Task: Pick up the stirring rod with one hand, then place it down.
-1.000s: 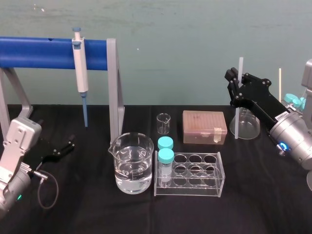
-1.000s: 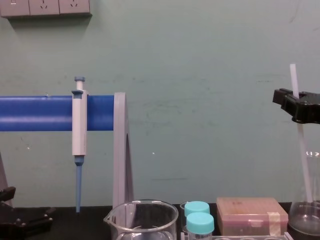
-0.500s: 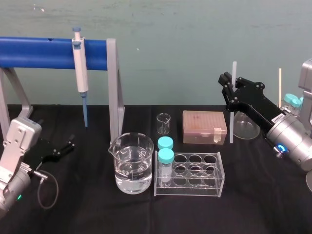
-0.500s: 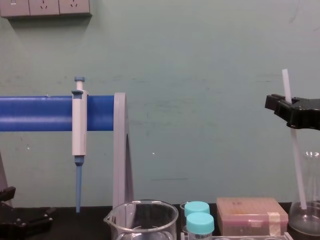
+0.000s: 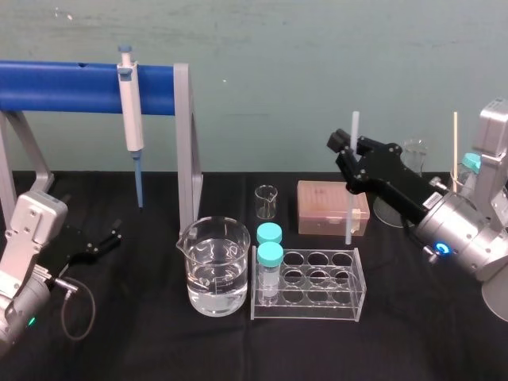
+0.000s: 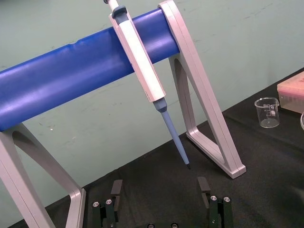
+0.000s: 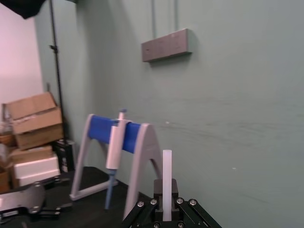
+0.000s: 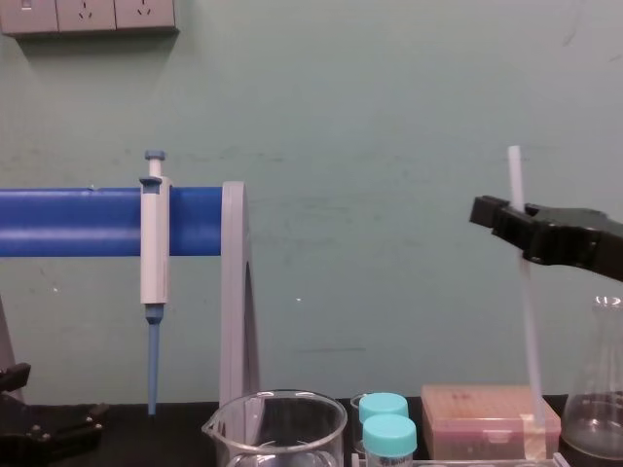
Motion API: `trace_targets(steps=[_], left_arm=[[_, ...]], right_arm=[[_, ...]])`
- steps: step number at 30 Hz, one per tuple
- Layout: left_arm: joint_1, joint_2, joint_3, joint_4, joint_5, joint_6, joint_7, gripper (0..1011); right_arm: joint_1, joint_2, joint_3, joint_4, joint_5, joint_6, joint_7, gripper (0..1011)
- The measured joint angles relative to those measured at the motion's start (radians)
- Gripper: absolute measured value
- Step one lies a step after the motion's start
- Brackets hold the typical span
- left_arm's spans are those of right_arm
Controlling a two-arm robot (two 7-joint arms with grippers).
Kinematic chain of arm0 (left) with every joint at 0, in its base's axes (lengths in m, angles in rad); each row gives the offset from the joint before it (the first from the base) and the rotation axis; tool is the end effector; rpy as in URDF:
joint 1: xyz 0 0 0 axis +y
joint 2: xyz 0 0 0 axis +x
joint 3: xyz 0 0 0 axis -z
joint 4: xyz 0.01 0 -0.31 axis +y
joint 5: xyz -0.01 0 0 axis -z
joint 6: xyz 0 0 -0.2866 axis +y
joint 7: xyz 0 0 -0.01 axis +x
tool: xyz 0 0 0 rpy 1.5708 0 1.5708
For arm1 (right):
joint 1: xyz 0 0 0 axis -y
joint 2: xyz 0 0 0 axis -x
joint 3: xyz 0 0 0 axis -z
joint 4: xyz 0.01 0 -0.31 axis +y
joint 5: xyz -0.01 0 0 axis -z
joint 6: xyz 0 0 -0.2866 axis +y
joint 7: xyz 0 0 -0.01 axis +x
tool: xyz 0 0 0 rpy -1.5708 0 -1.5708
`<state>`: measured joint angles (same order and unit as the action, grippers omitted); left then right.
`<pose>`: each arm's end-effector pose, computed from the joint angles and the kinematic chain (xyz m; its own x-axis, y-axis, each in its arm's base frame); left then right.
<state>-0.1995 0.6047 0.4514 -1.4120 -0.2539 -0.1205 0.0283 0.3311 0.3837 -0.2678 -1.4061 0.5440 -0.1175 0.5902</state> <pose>0.3404 0.0999 -0.3142 0.2923 0.8803 0.3737 -0.9553 0.2873 0.0703 0.3951 -0.0642 -0.2558 0.6944 -0.7193 0.0215 0.6998 0.6819 0.2129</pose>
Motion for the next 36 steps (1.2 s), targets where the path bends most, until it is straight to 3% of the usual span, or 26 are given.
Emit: trace_targets(steps=[5,15,36], left_arm=[[0.0,0.0,0.0,0.0,0.0,0.0,0.0,1000],[0.0,0.0,0.0,0.0,0.0,0.0,0.0,1000],[0.0,0.0,0.0,0.0,0.0,0.0,0.0,1000]], right_arm=[[0.019,-0.011,-0.028,0.036,0.017,-0.02,0.034,66],[0.048,-0.043,-0.079,0.129,0.009,-0.123,0.06,65],[0.069,-0.07,-0.106,0.21,0.015,-0.13,0.06,66]])
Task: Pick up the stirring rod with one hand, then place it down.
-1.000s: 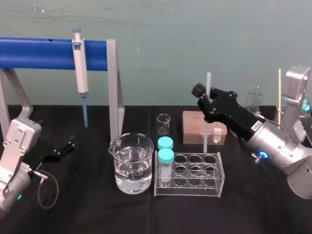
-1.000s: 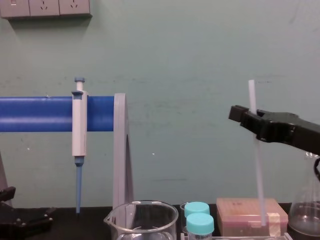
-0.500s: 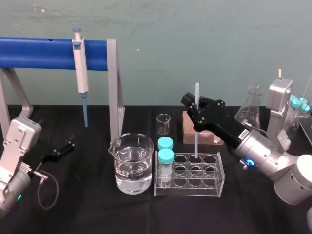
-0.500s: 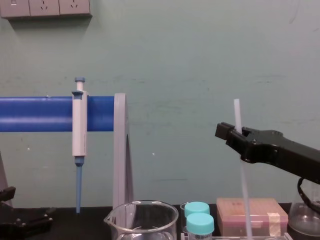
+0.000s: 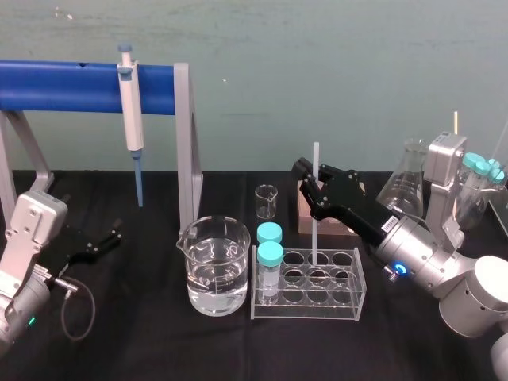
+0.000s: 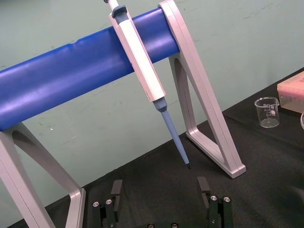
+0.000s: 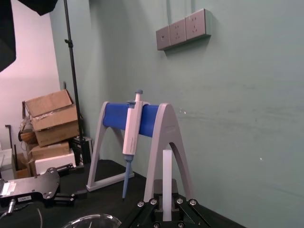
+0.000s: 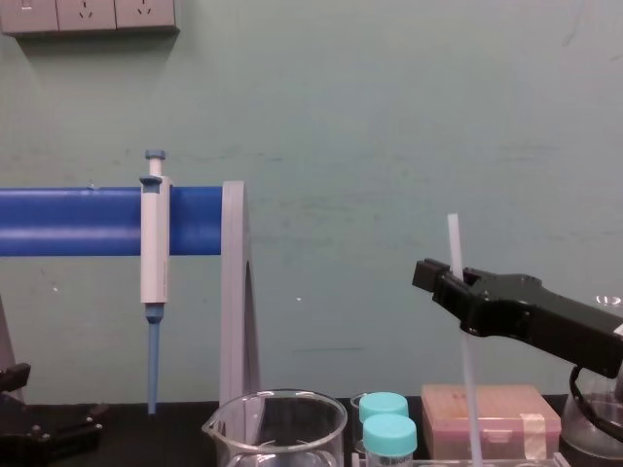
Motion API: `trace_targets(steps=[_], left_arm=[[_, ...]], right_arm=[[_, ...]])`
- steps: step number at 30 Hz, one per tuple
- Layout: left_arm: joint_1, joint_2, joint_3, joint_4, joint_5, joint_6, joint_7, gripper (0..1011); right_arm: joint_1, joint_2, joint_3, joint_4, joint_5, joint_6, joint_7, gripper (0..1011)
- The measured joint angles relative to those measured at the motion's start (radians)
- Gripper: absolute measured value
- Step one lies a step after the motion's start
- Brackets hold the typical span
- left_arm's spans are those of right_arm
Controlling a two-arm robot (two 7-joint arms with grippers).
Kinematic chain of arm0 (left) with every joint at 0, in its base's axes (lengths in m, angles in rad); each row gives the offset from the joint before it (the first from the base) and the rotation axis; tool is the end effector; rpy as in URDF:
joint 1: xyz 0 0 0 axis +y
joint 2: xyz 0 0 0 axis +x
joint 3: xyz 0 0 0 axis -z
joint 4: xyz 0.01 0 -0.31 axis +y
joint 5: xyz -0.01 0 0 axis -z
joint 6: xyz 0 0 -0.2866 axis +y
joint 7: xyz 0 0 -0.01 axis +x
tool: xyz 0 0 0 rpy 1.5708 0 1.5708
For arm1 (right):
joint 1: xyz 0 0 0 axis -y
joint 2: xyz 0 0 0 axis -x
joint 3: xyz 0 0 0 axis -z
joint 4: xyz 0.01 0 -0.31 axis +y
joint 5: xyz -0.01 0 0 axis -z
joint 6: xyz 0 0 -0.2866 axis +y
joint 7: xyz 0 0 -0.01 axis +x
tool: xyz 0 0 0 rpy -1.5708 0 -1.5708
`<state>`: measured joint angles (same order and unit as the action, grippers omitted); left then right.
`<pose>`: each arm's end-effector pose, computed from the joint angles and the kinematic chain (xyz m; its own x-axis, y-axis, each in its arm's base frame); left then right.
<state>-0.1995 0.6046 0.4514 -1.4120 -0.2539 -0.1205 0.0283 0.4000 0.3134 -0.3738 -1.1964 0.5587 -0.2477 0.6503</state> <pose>0.3404 0.0999 -0.3142 0.2923 0.8803 0.3737 -0.9552 0.2873 0.0703 0.4130 -0.0341 -0.2993 0.7456 -0.6663 -0.0098 0.6524 0.7269 0.2147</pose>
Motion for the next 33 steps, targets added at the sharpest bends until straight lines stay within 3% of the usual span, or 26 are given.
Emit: trace_targets(steps=[17,33], left_arm=[[0.0,0.0,0.0,0.0,0.0,0.0,0.0,1000],[0.0,0.0,0.0,0.0,0.0,0.0,0.0,1000]], right_arm=[[-0.018,-0.004,-0.01,0.034,-0.013,0.01,-0.018,66],[-0.026,-0.035,0.019,0.066,-0.009,0.001,-0.049,66]])
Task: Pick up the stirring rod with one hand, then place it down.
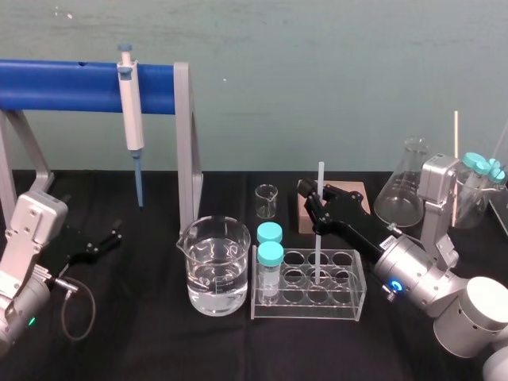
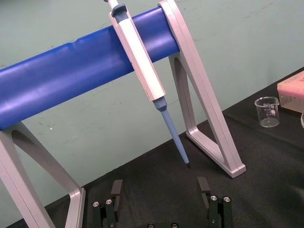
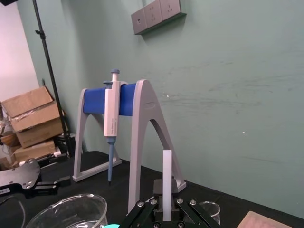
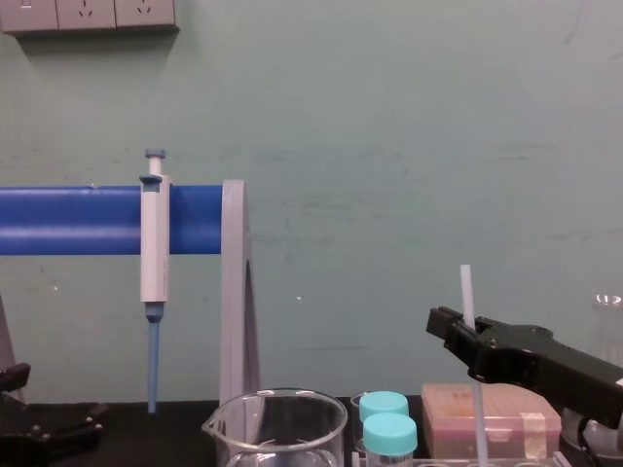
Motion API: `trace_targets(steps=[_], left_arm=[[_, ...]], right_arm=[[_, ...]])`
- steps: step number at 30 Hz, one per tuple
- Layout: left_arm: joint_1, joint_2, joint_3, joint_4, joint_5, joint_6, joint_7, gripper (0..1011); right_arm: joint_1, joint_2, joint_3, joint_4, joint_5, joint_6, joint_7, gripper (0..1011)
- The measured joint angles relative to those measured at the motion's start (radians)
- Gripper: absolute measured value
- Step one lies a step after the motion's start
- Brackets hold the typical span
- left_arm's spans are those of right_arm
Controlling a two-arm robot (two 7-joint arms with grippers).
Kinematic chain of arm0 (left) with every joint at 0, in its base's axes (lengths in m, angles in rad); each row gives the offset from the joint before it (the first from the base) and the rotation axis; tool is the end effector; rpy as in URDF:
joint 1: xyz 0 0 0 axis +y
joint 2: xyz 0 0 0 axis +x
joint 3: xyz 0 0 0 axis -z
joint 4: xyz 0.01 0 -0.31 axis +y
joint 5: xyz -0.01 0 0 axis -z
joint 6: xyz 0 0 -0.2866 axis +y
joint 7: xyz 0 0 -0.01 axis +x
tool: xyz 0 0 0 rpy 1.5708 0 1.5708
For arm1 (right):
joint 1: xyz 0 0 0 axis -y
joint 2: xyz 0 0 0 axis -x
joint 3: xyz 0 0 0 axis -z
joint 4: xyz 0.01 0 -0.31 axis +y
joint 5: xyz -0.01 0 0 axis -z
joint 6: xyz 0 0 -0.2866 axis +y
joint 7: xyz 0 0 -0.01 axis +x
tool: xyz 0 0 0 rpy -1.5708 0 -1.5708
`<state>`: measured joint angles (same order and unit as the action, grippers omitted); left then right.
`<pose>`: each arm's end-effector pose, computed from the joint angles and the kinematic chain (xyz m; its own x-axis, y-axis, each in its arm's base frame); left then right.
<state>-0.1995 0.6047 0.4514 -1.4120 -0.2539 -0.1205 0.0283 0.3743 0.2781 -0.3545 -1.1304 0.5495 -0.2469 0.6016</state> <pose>0.3404 0.0999 -0.3142 0.2923 0.8803 0.3737 -0.9553 0.2873 0.0703 0.4055 -0.0312 -0.3266 0.6888 -0.7198 -0.0860 0.7221 0.6707 0.1695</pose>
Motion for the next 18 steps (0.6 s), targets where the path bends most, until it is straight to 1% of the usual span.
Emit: trace_targets(steps=[7,18], left_arm=[[0.0,0.0,0.0,0.0,0.0,0.0,0.0,1000],[0.0,0.0,0.0,0.0,0.0,0.0,0.0,1000]], right_arm=[[-0.008,-0.003,0.008,-0.001,0.002,0.014,-0.012,66],[-0.015,-0.005,0.01,-0.003,-0.005,0.026,-0.021,66]])
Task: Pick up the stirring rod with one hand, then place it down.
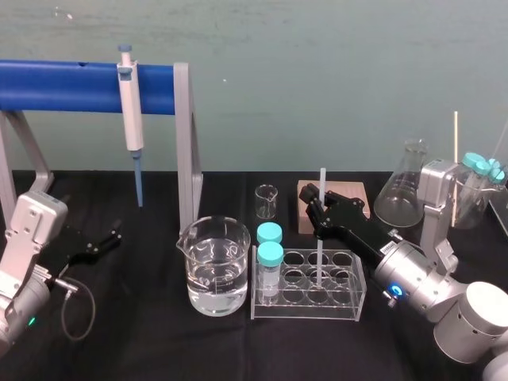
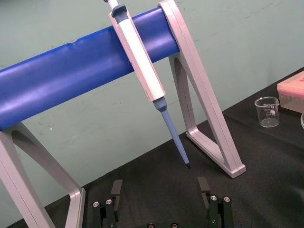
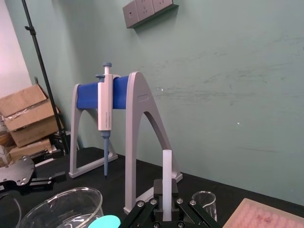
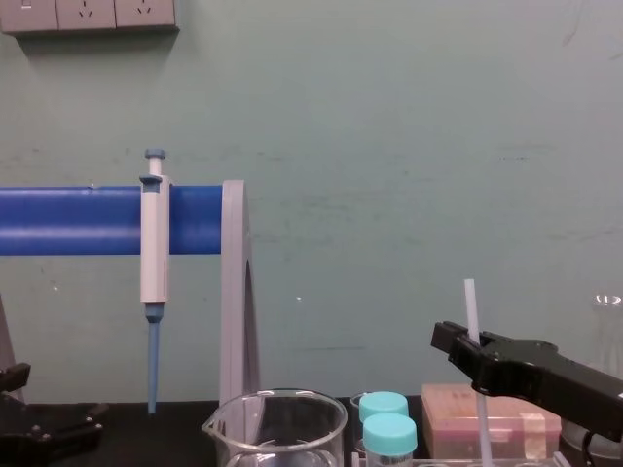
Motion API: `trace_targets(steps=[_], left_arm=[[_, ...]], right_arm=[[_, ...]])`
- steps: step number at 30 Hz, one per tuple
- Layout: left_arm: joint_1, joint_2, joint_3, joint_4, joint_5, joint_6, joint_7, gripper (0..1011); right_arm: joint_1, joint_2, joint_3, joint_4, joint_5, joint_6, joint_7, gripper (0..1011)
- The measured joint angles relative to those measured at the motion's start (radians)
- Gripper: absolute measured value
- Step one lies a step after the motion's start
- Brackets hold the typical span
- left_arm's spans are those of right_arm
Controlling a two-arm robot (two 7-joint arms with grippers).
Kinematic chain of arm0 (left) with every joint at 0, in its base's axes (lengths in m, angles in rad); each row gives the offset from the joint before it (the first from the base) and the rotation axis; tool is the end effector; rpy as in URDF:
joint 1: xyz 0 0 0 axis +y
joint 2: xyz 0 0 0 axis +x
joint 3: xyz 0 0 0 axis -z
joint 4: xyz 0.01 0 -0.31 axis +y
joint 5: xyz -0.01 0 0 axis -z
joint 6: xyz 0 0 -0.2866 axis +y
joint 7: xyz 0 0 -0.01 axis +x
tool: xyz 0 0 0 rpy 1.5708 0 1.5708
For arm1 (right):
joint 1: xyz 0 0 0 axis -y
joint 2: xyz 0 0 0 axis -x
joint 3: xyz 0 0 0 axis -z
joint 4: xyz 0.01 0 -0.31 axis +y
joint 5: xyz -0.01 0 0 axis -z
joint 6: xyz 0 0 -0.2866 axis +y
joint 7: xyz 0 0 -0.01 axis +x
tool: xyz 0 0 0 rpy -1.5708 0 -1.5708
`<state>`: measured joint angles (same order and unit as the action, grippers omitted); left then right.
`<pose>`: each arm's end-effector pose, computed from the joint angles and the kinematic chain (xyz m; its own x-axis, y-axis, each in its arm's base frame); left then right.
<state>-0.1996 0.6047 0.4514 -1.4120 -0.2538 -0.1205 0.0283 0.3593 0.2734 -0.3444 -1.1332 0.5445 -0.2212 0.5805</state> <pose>0.3404 0.0999 -0.3141 0.2922 0.8802 0.3739 -0.9553 0.2873 0.0702 0.4013 -0.0312 -0.3313 0.6691 -0.7347 -0.1120 0.7425 0.6545 0.1424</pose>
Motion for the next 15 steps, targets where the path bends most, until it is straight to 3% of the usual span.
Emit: trace_targets(steps=[15], left_arm=[[0.0,0.0,0.0,0.0,0.0,0.0,0.0,1000]], right_arm=[[-0.003,0.001,-0.001,-0.006,-0.018,-0.002,-0.017,66]])
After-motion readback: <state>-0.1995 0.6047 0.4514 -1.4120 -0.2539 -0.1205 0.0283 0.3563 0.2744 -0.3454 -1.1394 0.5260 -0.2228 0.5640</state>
